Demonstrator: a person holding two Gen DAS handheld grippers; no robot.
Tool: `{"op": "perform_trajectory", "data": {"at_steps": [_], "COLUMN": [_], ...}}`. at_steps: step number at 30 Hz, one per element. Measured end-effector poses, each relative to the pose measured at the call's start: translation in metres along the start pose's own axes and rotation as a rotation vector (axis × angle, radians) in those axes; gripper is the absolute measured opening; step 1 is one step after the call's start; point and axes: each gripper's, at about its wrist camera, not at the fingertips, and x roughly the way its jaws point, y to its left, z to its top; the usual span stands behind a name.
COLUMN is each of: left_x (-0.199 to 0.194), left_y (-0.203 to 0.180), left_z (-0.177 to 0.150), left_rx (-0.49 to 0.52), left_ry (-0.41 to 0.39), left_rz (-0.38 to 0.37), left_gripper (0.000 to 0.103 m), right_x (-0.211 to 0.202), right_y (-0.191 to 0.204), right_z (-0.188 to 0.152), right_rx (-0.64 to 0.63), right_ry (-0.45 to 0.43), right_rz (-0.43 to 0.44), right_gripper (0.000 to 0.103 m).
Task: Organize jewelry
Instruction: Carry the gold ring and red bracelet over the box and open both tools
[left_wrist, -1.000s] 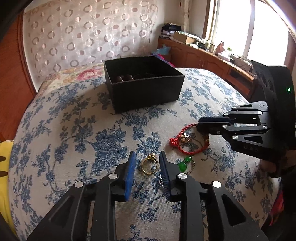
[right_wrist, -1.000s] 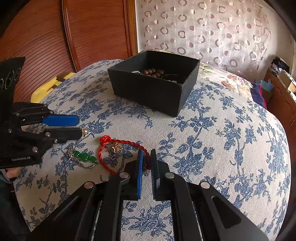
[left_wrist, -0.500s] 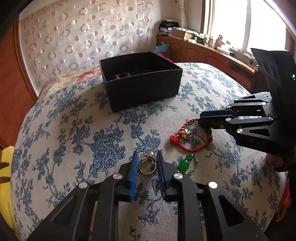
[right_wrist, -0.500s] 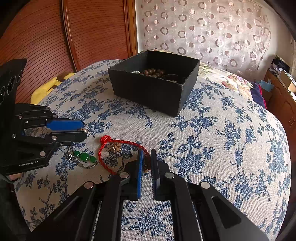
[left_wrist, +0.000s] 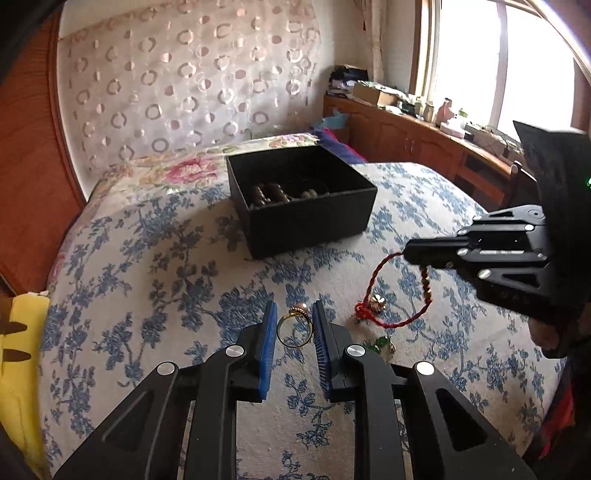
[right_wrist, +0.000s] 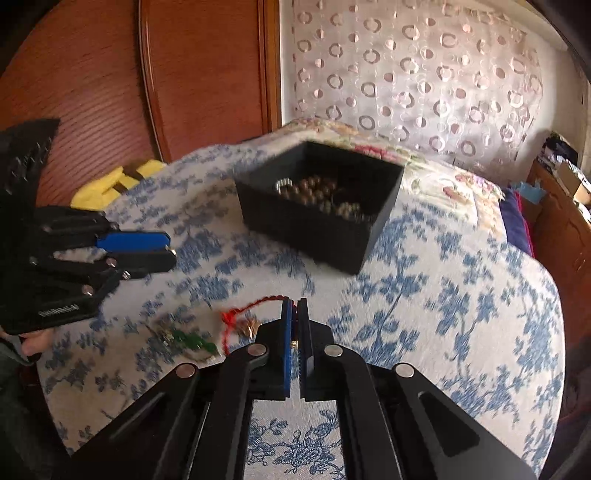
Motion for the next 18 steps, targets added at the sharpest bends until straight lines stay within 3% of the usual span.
{"op": "perform_trajectory", "data": {"at_steps": [18], "left_x": [-0.007], "left_y": [0.018], "left_z": [0.041], "left_rx": [-0.015], "left_ry": [-0.084], "left_rz": [0.026], "left_gripper": [0.018], "right_x": [-0.022], "right_y": [-0.018], "right_z": [0.069], "right_rx": [-0.003], "right_ry": [-0.127], "right_rz": [-0.053], "right_gripper": [0.003]}}
